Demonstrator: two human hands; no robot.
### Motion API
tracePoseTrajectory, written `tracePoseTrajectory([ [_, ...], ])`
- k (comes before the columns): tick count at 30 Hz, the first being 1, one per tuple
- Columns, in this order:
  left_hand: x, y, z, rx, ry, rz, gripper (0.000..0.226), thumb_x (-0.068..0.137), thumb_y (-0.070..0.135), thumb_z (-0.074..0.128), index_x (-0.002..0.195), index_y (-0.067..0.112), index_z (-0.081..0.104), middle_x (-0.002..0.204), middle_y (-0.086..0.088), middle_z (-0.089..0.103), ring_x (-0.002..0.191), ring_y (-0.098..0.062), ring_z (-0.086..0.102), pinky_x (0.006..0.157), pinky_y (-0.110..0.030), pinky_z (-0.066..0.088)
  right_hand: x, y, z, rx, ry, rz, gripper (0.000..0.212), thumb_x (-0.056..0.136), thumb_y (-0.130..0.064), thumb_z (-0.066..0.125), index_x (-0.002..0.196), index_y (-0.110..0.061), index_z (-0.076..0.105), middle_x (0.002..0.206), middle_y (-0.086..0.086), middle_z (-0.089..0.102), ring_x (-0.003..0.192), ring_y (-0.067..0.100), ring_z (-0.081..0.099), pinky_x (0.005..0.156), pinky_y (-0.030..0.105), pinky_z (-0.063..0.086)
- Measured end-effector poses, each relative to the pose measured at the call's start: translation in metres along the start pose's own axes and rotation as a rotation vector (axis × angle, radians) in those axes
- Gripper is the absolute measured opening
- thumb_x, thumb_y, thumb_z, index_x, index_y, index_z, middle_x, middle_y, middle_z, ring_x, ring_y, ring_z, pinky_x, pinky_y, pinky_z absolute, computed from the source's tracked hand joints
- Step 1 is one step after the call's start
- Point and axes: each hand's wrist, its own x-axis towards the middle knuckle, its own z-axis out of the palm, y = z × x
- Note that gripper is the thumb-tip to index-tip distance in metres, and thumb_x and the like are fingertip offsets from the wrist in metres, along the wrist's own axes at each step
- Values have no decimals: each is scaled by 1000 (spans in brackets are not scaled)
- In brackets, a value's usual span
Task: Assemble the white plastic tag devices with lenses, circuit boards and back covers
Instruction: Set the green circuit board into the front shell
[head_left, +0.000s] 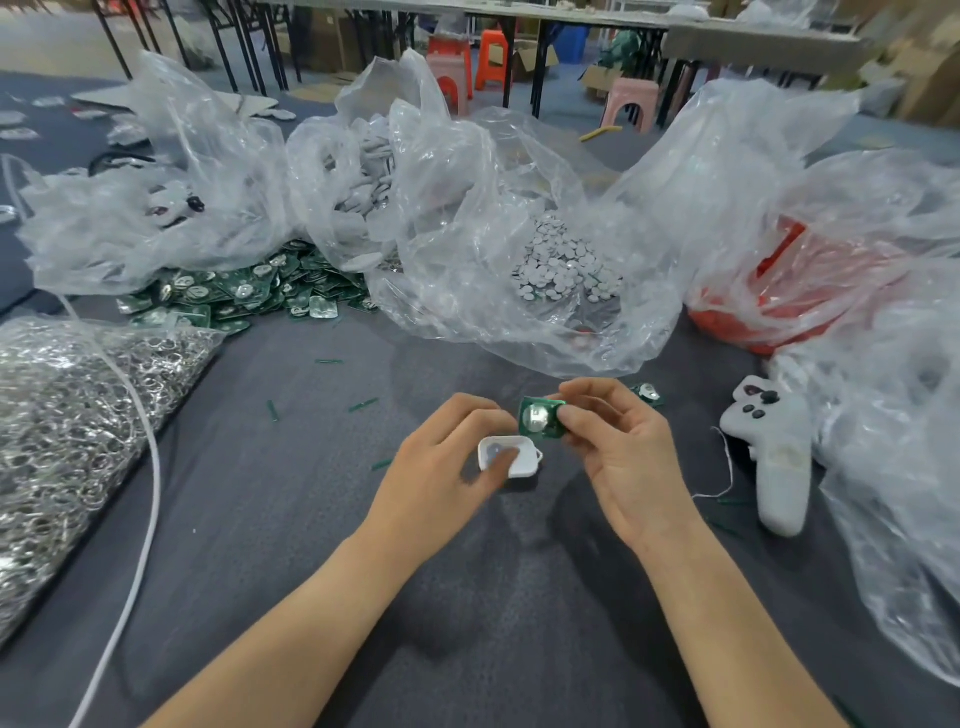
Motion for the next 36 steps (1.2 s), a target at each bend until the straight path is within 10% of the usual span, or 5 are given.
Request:
tracePoseTrajectory([
  [5,0,-13,3,196,-342,-163,63,73,56,70,124,25,51,112,10,58,112,-14,45,92,-30,32,5,-2,-8,-97,110,-32,24,86,8,59,78,-13,64,66,-4,68,65,10,66,55,21,53],
  [11,0,-15,3,79,-385,-201,59,77,39,57,135,31,45,119,23,57,120,-8,44,99,-29,29,6,0,-15,-323,6,75,23,93,5,52,86,-13,63,82,8,61,87,34,66,63,40,60],
  [20,-1,-17,2,-5,-174,-336,58,76,-6,51,129,16,53,120,2,55,112,-19,48,96,-20,32,5,3,-15,-503,-55,103,21,91,3,57,85,-16,66,87,12,63,66,18,63,46,23,50],
  [27,-7,-14,-3,179,-285,-335,69,64,74,56,118,34,47,92,18,50,92,-4,41,87,-28,27,6,5,-17,-469,-18,48,22,87,7,61,82,-13,68,84,9,66,62,11,67,58,21,55],
  [36,-5,-17,-4,61,-382,-244,69,77,49,70,136,32,39,107,25,59,96,-2,43,95,-30,31,4,0,-17,-506,17,-90,21,81,4,69,78,-17,70,73,-1,71,66,7,66,52,17,50],
])
